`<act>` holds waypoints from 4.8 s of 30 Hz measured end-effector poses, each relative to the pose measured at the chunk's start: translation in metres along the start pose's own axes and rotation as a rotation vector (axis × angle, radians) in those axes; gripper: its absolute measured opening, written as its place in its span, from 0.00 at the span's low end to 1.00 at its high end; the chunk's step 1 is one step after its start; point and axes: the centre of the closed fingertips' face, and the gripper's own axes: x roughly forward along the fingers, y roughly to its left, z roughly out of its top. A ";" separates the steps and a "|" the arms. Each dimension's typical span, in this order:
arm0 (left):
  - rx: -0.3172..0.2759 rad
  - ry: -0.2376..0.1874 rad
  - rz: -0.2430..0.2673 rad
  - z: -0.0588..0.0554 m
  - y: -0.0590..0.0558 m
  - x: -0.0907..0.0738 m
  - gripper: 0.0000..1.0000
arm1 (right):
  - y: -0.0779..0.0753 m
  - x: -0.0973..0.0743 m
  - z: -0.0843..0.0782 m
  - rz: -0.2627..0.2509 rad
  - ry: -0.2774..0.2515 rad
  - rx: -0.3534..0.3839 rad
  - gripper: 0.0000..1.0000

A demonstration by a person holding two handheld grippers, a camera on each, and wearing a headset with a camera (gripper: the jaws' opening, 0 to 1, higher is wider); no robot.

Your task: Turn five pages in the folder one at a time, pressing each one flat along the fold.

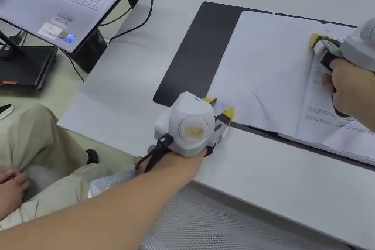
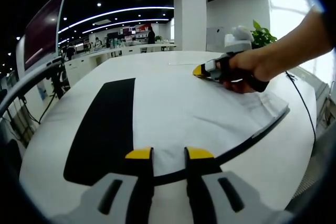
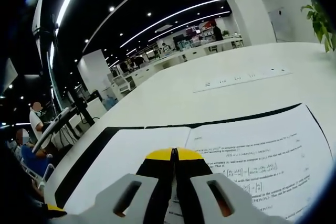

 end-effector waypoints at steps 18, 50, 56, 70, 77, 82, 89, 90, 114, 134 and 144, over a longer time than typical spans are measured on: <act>0.001 -0.002 0.000 0.001 -0.001 0.000 0.22 | -0.014 0.035 0.014 -0.023 0.006 -0.047 0.00; 0.008 -0.010 0.002 0.001 -0.002 0.000 0.22 | 0.016 -0.021 -0.019 0.048 -0.009 -0.045 0.00; 0.008 -0.012 0.003 0.002 -0.002 -0.001 0.22 | 0.019 -0.030 -0.024 0.059 -0.005 -0.029 0.00; 0.006 -0.013 0.003 0.000 -0.001 0.001 0.22 | 0.026 -0.049 -0.035 0.070 -0.007 0.012 0.00; 0.009 -0.017 0.003 0.000 0.000 0.001 0.22 | 0.037 -0.072 -0.039 0.079 -0.006 0.035 0.00; 0.010 -0.018 0.003 0.000 0.000 0.000 0.22 | 0.046 -0.089 -0.043 0.085 -0.002 0.047 0.00; 0.009 -0.018 0.003 0.000 0.000 0.000 0.22 | 0.053 -0.106 -0.053 0.100 0.026 0.033 0.00; 0.010 -0.018 0.002 0.001 0.000 0.000 0.22 | 0.054 -0.107 -0.054 0.102 0.028 0.035 0.00; 0.008 -0.019 0.002 -0.001 0.000 0.001 0.22 | 0.075 -0.157 -0.101 0.189 0.124 -0.001 0.00; 0.003 -0.016 0.001 0.001 -0.002 -0.003 0.22 | 0.096 -0.216 -0.152 0.138 0.389 0.145 0.00; -0.101 0.029 -0.017 0.003 0.000 -0.007 0.22 | 0.117 -0.247 -0.099 0.123 0.209 0.362 0.00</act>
